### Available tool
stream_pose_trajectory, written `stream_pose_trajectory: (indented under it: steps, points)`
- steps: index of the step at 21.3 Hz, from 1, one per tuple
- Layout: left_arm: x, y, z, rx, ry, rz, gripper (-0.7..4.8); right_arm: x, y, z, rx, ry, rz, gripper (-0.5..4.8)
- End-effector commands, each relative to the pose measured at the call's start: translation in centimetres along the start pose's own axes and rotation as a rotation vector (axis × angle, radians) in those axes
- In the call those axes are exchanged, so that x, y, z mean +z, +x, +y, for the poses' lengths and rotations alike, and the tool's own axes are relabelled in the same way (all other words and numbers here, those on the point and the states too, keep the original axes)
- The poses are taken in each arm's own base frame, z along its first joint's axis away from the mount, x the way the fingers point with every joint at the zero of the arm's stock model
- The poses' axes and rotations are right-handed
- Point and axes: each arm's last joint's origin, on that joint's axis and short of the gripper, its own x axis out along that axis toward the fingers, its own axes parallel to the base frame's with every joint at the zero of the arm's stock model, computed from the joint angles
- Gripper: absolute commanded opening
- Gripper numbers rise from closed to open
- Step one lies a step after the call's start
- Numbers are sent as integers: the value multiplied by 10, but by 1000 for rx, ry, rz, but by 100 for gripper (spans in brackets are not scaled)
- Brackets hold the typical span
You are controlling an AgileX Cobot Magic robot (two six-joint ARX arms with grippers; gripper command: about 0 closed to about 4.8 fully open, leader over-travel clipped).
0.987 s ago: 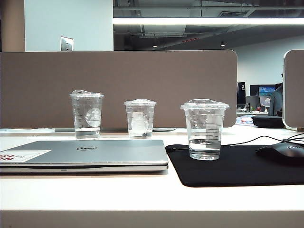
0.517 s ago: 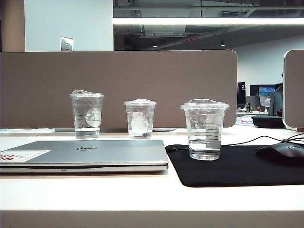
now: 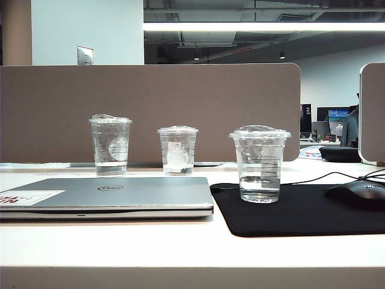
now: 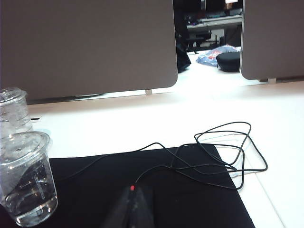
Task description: Pick up the coffee cup on the right and place it on the right side of the laptop.
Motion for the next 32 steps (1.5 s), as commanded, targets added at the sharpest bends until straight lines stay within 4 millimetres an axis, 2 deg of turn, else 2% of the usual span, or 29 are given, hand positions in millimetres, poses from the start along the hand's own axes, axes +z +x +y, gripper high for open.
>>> stream_pose_trajectory:
  steps: [1,7,32]
  points:
    - [2,0,0,-7,5,-12,-5,-1,0,0,5,-33,3,-5]
    - [2,0,0,-7,5,-12,-5,-1,0,0,5,-85,1,-5]
    - [2,0,0,-7,5,-12,-5,-1,0,0,3,-84,3,-5]
